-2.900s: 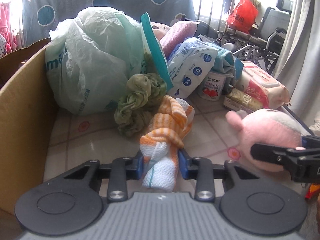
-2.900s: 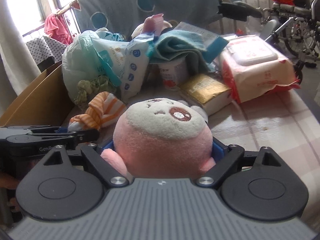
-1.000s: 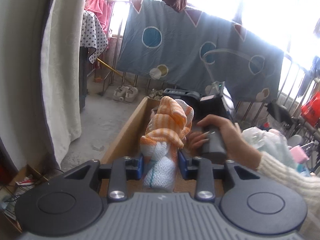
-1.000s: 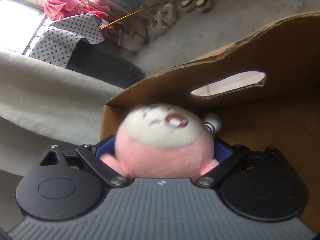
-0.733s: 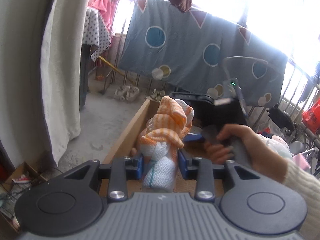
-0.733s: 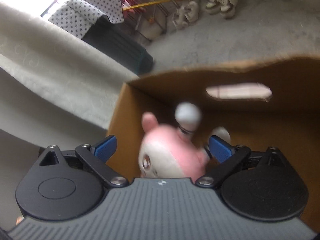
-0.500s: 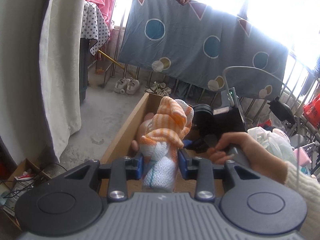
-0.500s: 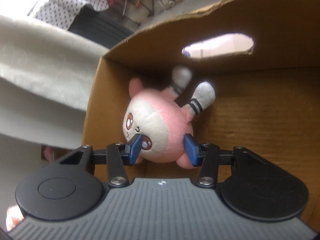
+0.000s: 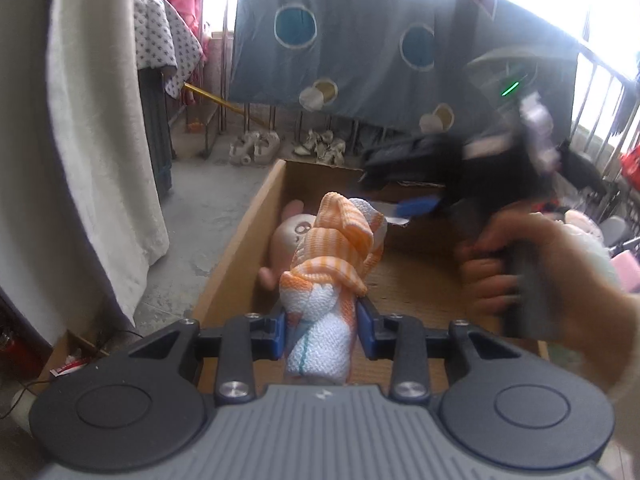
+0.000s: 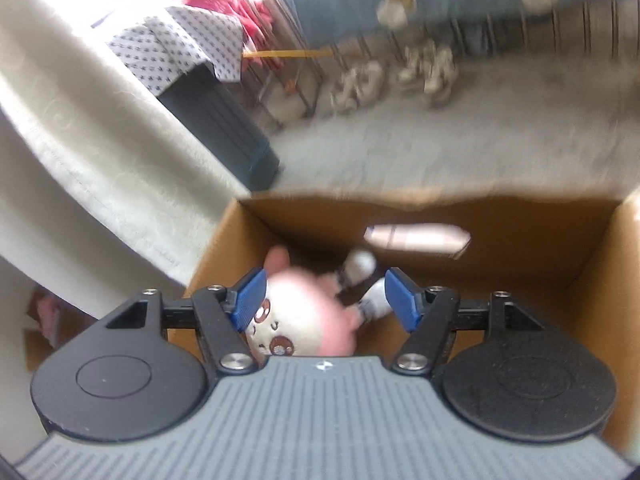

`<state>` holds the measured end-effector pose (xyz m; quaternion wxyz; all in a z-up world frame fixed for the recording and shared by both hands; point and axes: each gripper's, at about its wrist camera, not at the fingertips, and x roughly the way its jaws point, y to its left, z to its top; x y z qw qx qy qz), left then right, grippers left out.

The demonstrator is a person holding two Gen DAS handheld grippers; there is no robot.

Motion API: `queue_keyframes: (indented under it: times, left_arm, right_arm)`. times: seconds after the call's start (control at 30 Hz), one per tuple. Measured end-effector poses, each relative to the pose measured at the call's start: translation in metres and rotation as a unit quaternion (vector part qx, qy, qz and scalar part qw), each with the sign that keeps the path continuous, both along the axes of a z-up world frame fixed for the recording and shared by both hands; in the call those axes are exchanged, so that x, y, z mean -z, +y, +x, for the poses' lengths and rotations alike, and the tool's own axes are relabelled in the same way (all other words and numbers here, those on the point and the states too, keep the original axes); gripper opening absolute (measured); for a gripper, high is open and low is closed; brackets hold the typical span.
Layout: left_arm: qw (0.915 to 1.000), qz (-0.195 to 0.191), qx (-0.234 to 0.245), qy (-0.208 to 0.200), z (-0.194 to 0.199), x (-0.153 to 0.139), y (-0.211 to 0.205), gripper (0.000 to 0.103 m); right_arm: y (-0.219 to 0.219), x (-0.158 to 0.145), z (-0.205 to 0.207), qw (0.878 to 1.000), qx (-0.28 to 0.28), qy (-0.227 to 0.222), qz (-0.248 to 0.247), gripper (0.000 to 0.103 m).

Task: Organize soft objects
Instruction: 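Carry both dolls into the cardboard box and open both grippers, then grasp the green scrunchie with the left gripper while the right grasps the gold carton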

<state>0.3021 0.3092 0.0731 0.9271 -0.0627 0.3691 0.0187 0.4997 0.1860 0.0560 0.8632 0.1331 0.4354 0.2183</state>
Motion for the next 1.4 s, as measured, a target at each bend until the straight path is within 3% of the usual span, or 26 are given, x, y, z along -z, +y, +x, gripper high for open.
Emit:
queue_keyframes:
  times: [0.1, 0.17, 0.27, 0.43, 0.6, 0.63, 0.67, 0.77, 0.83, 0.97, 1.1, 1.27, 1.4]
  left_arm:
    - [0.9988, -0.017, 0.017, 0.043, 0.036, 0.010, -0.005, 0.035]
    - [0.9977, -0.006, 0.022, 0.064, 0.061, 0.020, -0.013, 0.035]
    - [0.9970, 0.011, 0.040, 0.065, 0.094, 0.035, -0.030, 0.036]
    - [0.9922, -0.057, 0.015, 0.109, 0.144, 0.074, -0.051, 0.041]
    - [0.9917, 0.031, -0.035, 0.120, 0.168, 0.097, -0.069, 0.054]
    - [0.9910, 0.036, -0.038, 0.123, 0.167, 0.097, -0.069, 0.062]
    - [0.9897, 0.033, -0.036, 0.135, 0.167, 0.097, -0.071, 0.065]
    - [0.9890, 0.042, -0.036, 0.137, 0.156, 0.088, -0.071, 0.050]
    - [0.9895, 0.057, -0.019, 0.132, 0.152, 0.085, -0.076, 0.007]
    - [0.9877, 0.065, -0.029, 0.139, 0.155, 0.088, -0.073, 0.007]
    - [0.9895, 0.067, -0.031, 0.124, 0.139, 0.065, -0.071, 0.011]
    - [0.9901, 0.116, 0.055, 0.057, 0.061, 0.006, -0.102, 0.028]
    - [0.9877, 0.089, 0.129, 0.008, -0.012, -0.031, -0.138, 0.040]
  right_arm:
    - [-0.035, -0.037, -0.011, 0.999, -0.005, -0.043, -0.012, 0.069]
    - [-0.059, -0.054, -0.022, 0.998, -0.012, -0.062, -0.011, 0.070]
    - [-0.103, -0.075, -0.050, 0.996, -0.032, -0.079, -0.001, 0.070]
    - [-0.150, -0.095, -0.086, 0.992, -0.036, -0.119, -0.001, 0.071]
    - [-0.190, -0.103, -0.116, 0.989, -0.023, -0.145, 0.013, 0.071]
    - [-0.195, -0.105, -0.121, 0.988, -0.025, -0.154, 0.005, 0.072]
    - [-0.199, -0.105, -0.126, 0.986, -0.025, -0.162, -0.005, 0.073]
    - [-0.209, -0.105, -0.135, 0.986, -0.020, -0.164, -0.009, 0.073]
    - [-0.221, -0.105, -0.141, 0.987, -0.020, -0.157, -0.002, 0.073]
    - [-0.244, -0.107, -0.161, 0.987, -0.022, -0.158, -0.002, 0.073]
    - [-0.285, -0.114, -0.196, 0.986, -0.014, -0.168, 0.002, 0.073]
    - [-0.359, -0.115, -0.252, 0.982, 0.022, -0.183, -0.034, 0.080]
    - [-0.408, -0.103, -0.291, 0.978, 0.044, -0.181, -0.089, 0.086]
